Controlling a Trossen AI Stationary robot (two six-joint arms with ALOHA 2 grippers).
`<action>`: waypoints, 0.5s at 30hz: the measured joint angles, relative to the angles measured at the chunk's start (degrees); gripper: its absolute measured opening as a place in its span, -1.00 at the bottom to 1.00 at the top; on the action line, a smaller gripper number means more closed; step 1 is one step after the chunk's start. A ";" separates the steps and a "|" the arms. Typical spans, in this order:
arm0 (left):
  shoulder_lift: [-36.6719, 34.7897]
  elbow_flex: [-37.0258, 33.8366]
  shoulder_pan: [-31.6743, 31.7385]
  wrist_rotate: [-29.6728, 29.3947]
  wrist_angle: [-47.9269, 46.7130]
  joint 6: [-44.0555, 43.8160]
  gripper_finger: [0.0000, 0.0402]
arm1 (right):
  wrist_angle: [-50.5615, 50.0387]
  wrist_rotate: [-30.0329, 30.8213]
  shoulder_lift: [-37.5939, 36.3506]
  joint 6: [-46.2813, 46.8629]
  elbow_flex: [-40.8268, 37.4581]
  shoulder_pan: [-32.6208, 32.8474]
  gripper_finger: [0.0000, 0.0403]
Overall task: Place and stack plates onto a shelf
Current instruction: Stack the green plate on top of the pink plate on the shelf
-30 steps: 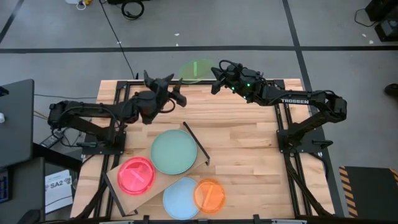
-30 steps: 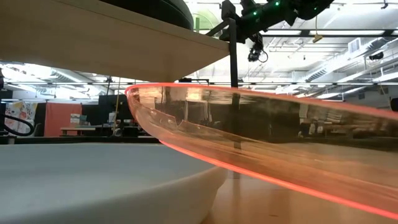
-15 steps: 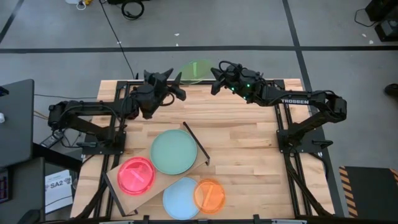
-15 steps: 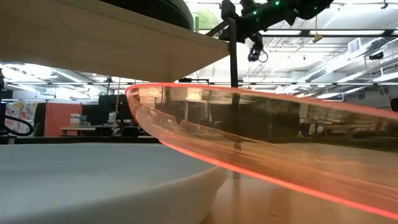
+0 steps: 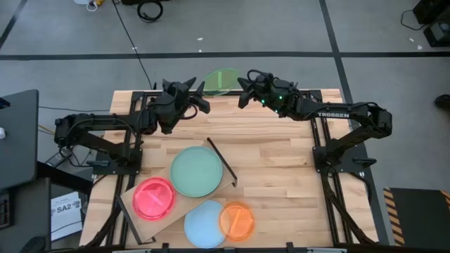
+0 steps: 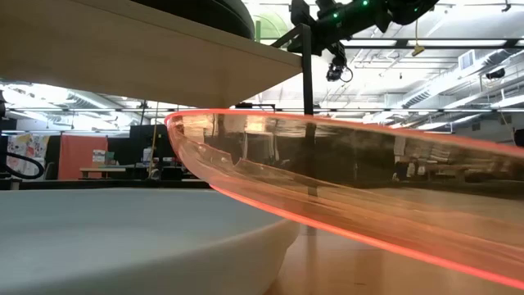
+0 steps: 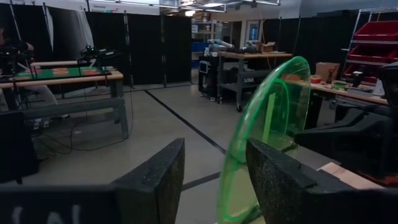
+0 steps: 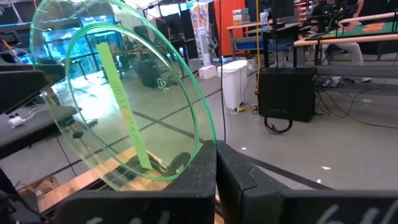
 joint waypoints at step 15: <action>0.00 0.00 0.00 0.00 0.00 -0.01 -0.54 | 0.38 -0.02 0.00 0.00 0.00 0.52 -0.96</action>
